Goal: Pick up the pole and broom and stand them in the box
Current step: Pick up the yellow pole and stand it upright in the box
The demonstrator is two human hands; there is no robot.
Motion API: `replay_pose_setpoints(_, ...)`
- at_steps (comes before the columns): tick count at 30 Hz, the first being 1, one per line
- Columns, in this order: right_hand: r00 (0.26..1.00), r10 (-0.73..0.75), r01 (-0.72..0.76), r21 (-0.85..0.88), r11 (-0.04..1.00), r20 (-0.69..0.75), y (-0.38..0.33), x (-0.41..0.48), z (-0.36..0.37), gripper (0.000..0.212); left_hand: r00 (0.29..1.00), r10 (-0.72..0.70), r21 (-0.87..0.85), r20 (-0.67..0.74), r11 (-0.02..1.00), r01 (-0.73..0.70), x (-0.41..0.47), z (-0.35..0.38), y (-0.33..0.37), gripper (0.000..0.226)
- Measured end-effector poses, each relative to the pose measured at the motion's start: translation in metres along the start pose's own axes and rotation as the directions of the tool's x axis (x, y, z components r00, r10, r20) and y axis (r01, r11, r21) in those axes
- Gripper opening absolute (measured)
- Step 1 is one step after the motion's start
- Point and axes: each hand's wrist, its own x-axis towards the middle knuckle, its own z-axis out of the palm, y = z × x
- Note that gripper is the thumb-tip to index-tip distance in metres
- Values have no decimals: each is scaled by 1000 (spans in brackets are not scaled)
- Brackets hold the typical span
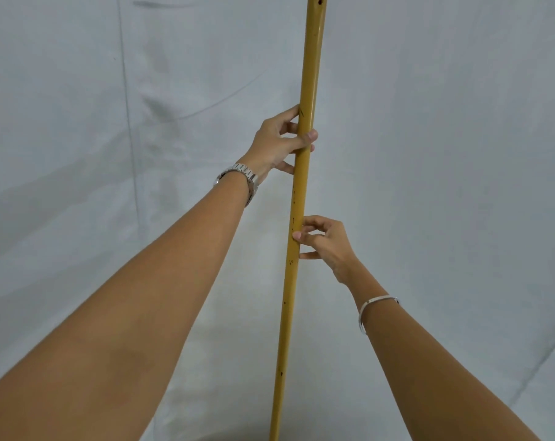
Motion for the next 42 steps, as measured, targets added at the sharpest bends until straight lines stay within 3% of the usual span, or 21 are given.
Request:
replay_pose_setpoints(7,991,43,-43,4,999,-128,24,17,-4,32,996,-60,-30,-68,998,58,6,20,-44,62)
replay_pose_setpoints(14,990,77,-77,2,997,-114,35,50,-3,32,992,-85,56,-91,994,90,22,29,-75,75)
replay_pose_setpoints(20,991,48,-52,-33,998,-128,52,72,4,32,986,-99,89,-137,990,111,31,25,-101,71)
replay_pose_setpoints(28,991,33,-56,-173,983,-130,70,87,6,38,978,-201,243,-59,947,210,24,34,-135,72)
replay_pose_setpoints(32,990,-9,-18,-186,982,-140,73,87,6,44,978,-144,214,-151,961,175,23,46,-147,74)
replay_pose_setpoints(36,988,-43,19,-166,986,-145,57,97,-2,46,981,-121,211,-154,966,152,38,44,-134,75)
replay_pose_setpoints(42,987,41,-61,-124,990,-156,77,96,0,39,972,-143,197,-184,964,179,28,55,-157,70)
